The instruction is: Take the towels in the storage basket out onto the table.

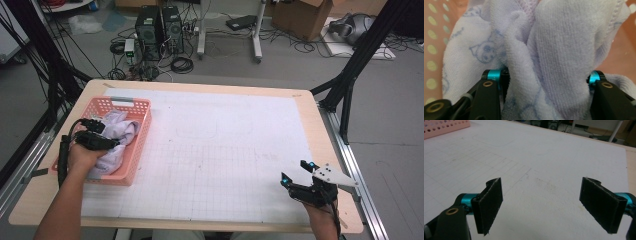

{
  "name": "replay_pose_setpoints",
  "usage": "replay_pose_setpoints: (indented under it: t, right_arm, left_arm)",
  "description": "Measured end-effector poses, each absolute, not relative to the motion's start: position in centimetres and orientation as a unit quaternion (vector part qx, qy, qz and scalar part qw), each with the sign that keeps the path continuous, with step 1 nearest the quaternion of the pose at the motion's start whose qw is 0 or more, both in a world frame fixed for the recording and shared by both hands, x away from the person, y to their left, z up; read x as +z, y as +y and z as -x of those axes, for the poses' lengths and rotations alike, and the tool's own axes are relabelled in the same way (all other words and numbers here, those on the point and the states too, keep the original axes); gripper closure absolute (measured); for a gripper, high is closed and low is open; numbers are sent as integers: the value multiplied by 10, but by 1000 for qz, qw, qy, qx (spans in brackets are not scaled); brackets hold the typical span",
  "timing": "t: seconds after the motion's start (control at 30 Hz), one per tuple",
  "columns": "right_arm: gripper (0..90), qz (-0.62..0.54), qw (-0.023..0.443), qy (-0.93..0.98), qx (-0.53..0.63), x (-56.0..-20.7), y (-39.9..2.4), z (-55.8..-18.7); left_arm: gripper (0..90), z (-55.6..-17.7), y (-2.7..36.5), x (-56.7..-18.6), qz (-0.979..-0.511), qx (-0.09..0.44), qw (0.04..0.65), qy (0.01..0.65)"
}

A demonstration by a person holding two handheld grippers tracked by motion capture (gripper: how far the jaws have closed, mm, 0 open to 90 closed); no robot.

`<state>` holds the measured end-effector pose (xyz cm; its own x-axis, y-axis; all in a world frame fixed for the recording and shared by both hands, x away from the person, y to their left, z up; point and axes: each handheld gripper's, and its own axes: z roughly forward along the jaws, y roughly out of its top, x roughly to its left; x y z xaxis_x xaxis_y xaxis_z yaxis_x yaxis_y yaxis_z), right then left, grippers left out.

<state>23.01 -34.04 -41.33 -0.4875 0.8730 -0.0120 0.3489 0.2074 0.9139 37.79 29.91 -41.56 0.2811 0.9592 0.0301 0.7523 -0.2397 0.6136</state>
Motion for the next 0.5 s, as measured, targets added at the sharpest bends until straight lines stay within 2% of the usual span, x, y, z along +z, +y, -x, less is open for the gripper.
replay_pose_setpoints:
  t: [0.5]
  right_arm:
    - [173,-431,287,714,472,-412,-343,-228]
  left_arm:
    - [547,-368,315,-401,-697,218,363,579]
